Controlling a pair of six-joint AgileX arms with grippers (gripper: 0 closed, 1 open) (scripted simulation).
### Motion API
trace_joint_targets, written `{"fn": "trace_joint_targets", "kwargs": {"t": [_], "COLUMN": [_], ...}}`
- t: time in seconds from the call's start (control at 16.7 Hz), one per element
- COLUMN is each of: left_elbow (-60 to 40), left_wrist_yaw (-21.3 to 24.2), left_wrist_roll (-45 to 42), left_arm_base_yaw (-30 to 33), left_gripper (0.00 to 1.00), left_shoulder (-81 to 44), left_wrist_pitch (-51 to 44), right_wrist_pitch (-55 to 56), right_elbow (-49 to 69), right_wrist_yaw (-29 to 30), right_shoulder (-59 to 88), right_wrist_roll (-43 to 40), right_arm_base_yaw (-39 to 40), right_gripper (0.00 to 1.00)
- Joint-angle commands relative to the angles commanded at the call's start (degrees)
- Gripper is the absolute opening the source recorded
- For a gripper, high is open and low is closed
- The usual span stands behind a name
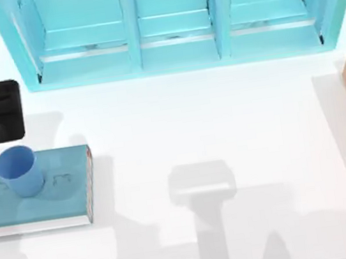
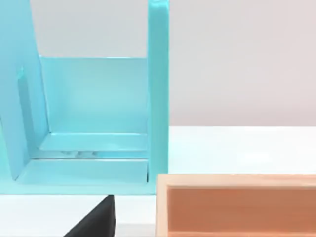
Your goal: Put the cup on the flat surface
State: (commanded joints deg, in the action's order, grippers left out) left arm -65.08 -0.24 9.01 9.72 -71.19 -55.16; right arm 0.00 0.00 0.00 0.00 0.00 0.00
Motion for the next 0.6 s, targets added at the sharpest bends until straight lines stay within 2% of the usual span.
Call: {"fn": "trace_joint_targets", "kwargs": {"t": [0.3,0.6], "left_elbow": [-18.4,-28.5], "left_wrist_yaw": [0.0,0.0], "left_wrist_roll": [2.5,3.8], "left_arm_base_yaw": [2.9,4.5], "left_gripper": [1.00,1.00], "left_shoulder": [-20.2,-31.7], "left_wrist_pitch": [-15.7,-24.5], "right_wrist_pitch": [0.0,0.0], "right_elbow": [0.0,0.0], "right_wrist_yaw": [0.0,0.0], "right_shoulder": [0.0,0.0], "right_wrist_roll": [0.0,0.0], "right_arm_base_yaw": [0.0,0.0], "right_gripper": [1.00,1.00]}}
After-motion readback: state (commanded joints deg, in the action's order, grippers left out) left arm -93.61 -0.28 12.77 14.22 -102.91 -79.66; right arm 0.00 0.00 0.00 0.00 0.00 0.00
